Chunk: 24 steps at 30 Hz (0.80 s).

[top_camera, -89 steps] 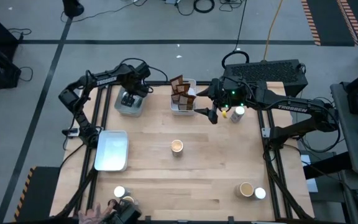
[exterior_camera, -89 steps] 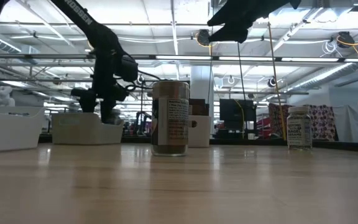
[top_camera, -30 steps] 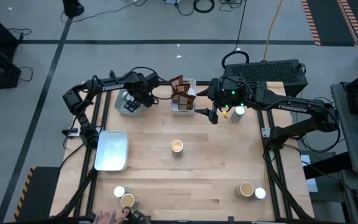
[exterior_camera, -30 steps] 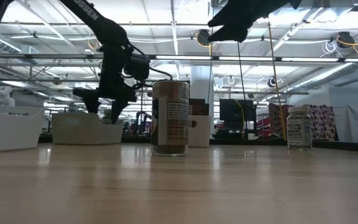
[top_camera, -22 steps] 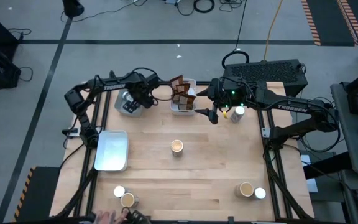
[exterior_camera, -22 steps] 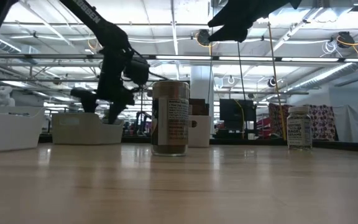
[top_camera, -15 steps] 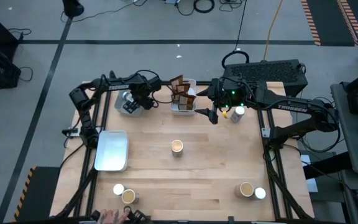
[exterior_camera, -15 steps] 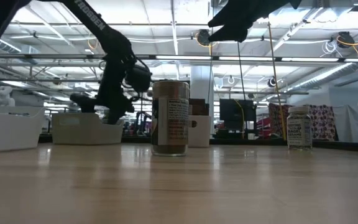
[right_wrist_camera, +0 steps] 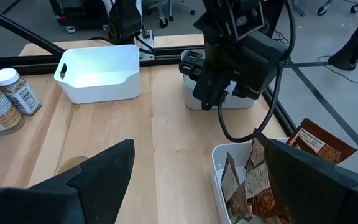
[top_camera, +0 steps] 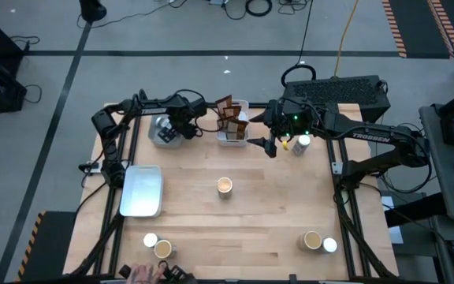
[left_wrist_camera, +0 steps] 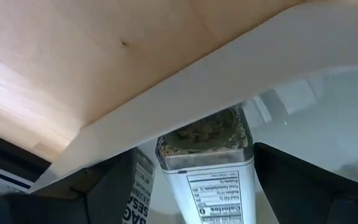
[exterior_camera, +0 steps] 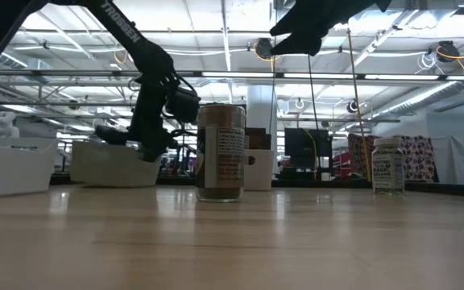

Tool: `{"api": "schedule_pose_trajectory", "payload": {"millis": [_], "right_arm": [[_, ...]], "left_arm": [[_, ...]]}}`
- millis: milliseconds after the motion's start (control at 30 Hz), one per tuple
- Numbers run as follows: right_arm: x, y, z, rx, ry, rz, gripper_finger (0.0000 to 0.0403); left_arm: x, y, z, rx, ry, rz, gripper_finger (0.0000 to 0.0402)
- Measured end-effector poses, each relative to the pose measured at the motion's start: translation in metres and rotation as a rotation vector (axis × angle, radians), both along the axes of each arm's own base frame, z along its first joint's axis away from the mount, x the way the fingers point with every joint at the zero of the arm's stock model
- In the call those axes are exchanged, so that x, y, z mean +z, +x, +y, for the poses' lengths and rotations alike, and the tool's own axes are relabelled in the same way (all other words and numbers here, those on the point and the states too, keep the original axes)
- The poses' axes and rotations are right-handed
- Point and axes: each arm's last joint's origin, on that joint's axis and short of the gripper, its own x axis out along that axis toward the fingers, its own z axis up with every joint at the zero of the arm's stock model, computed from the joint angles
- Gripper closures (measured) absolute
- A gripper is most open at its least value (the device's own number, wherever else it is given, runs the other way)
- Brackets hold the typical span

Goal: Sort spices by type
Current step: Put the white seasoning bottle into the gray bin

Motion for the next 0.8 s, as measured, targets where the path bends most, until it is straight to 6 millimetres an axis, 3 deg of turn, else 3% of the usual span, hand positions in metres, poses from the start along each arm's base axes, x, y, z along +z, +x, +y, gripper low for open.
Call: {"api": "schedule_pose_trajectory", "payload": {"millis": [167, 600, 800], "right_arm": [[0.000, 0.000, 0.000, 0.000, 0.001, 0.000, 0.0062], [-0.001, 0.000, 0.000, -0.002, 0.010, 0.008, 0.0062], [-0.001, 0.000, 0.000, 0.001, 0.003, 0.008, 0.0062]], "left_arm": [[-0.005, 0.000, -0.001, 0.019, -0.034, -0.008, 0.0092], [-0.014, -0.003, 0.001, 0.067, -0.049, 0.034, 0.0186], [-0.012, -0.003, 0.000, 0.078, -0.043, 0.033, 0.0193]]}}
